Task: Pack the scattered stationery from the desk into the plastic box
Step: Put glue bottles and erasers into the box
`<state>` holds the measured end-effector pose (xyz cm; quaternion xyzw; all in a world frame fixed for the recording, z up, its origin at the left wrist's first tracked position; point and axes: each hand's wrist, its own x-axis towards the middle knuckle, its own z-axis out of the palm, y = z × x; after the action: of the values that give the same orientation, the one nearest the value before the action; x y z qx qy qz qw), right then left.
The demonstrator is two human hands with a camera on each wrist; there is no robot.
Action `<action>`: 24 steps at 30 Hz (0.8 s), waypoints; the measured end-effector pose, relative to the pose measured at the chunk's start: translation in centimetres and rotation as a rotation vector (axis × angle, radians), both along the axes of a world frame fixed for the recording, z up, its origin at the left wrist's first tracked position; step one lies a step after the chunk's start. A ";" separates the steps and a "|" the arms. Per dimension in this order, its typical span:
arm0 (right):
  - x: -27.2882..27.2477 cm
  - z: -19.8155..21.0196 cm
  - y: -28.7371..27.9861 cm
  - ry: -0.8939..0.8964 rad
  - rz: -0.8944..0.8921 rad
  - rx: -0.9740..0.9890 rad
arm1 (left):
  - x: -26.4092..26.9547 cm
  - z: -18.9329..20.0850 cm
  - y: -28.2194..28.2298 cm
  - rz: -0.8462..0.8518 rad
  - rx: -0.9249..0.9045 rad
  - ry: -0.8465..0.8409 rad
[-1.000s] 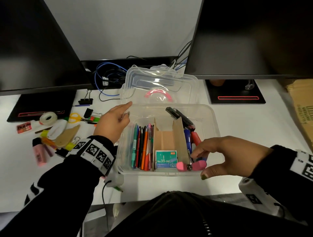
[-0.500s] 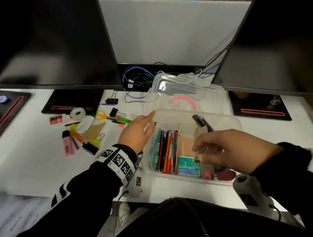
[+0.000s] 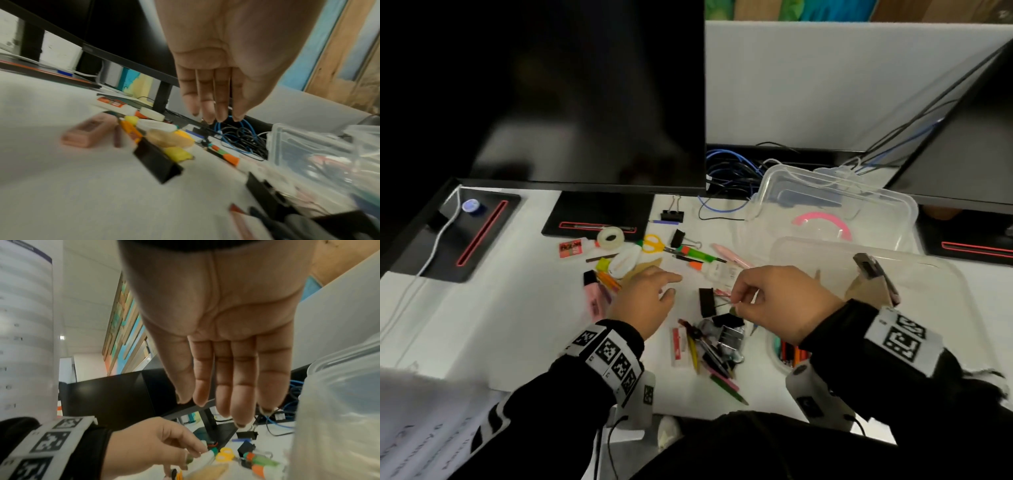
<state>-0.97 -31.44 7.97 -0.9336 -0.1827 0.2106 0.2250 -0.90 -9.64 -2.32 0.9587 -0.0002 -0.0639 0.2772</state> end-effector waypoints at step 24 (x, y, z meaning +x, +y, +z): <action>7.4 -11.6 16.8 0.016 0.023 -0.317 | 7.4 -4.0 10.2 0.048 0.129 0.191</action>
<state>6.41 -14.60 -3.61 -0.9536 -0.1561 0.2466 0.0737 6.52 0.59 -6.31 0.9638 0.0535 -0.1481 0.2152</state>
